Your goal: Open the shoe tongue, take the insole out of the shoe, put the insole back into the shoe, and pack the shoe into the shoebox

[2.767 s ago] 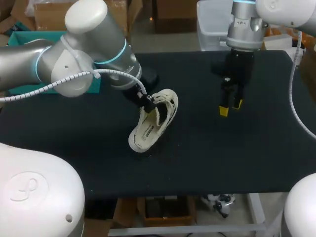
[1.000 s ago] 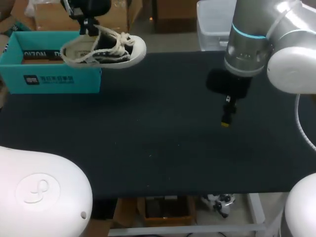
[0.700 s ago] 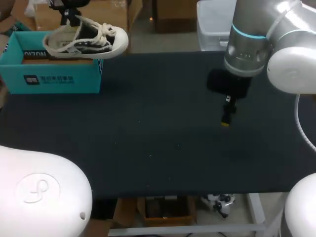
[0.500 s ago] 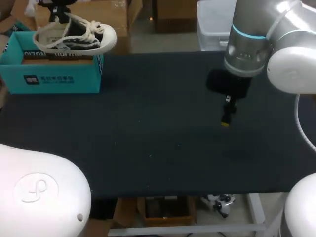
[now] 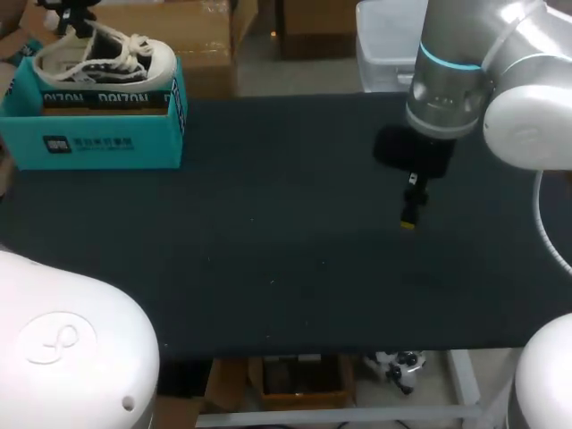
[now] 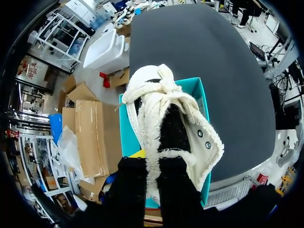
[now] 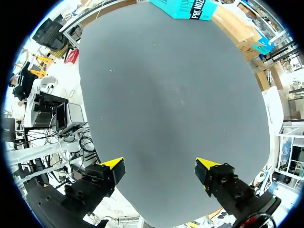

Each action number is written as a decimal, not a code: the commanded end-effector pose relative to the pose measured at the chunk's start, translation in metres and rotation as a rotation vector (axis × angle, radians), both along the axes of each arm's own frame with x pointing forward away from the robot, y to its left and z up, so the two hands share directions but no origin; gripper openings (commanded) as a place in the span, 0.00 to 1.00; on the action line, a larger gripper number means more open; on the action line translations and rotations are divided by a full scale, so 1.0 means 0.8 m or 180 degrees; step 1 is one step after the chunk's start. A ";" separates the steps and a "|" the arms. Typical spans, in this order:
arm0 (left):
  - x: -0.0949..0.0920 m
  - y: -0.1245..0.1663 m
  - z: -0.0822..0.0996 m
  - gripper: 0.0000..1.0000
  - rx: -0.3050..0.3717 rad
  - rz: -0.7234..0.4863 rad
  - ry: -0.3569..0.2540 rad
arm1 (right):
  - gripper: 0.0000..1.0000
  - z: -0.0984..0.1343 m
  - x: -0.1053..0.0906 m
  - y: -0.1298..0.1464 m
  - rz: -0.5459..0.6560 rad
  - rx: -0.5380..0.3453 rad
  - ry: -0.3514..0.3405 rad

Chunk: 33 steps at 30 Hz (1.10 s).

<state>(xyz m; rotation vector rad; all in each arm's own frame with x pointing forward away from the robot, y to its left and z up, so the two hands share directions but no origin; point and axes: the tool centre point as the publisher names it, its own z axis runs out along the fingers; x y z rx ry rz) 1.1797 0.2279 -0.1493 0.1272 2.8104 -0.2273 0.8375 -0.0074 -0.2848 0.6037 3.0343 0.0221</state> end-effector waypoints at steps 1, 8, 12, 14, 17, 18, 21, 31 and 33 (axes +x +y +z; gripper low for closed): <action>0.012 0.024 -0.014 0.00 -0.0136 -0.0061 0.0121 | 1.00 -0.001 -0.001 0.000 0.0000 0.0004 -0.0008; 0.034 0.025 -0.063 0.00 -0.0093 -0.0164 0.0273 | 1.00 -0.001 -0.001 0.000 0.0000 0.0004 -0.0008; 0.050 0.019 -0.095 0.00 -0.0018 -0.0173 0.0379 | 1.00 -0.001 -0.001 0.000 0.0000 0.0004 -0.0008; 0.057 0.020 -0.112 0.00 -0.0008 -0.0171 0.0448 | 1.00 -0.001 -0.001 0.000 0.0000 0.0004 -0.0008; 0.061 0.024 -0.134 0.00 0.0027 -0.0188 0.0512 | 1.00 -0.001 -0.001 0.000 0.0000 0.0004 -0.0008; 0.062 0.025 -0.138 0.00 0.0051 -0.0184 0.0543 | 1.00 -0.001 -0.001 0.000 0.0000 0.0004 -0.0008; 0.064 0.029 -0.146 0.04 0.0059 -0.0174 0.0580 | 1.00 -0.001 -0.001 0.000 0.0000 0.0004 -0.0008; 0.062 0.029 -0.154 1.00 0.0109 -0.0160 0.0603 | 1.00 -0.001 -0.001 0.000 0.0000 0.0004 -0.0008; 0.060 0.024 -0.152 1.00 0.0116 -0.0173 0.0594 | 1.00 -0.001 -0.001 0.000 0.0000 0.0004 -0.0008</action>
